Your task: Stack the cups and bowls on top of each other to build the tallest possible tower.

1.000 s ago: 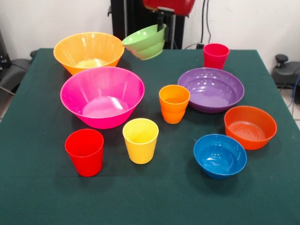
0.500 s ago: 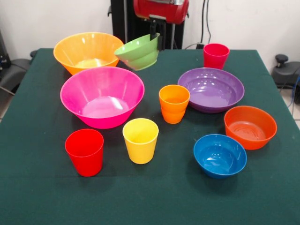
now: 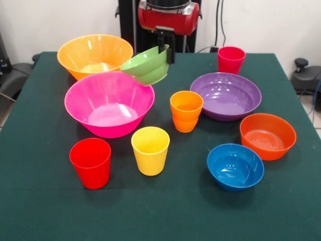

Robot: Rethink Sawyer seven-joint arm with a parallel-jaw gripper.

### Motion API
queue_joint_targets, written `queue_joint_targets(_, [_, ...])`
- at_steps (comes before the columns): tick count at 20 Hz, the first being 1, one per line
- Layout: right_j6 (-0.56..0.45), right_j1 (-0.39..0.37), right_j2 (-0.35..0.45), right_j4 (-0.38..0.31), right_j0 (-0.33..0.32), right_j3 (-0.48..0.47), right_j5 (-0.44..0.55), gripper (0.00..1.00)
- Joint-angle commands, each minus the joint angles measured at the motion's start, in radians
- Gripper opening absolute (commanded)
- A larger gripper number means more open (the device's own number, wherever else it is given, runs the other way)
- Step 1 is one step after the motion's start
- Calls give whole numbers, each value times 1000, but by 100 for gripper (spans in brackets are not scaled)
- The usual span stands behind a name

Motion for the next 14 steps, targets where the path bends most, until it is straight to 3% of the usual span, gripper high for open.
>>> queue_joint_targets(1, [-143,50,126,-64,-41,-37,102,0])
queue_joint_targets(14, [-123,86,150,-107,-87,-3,51,0])
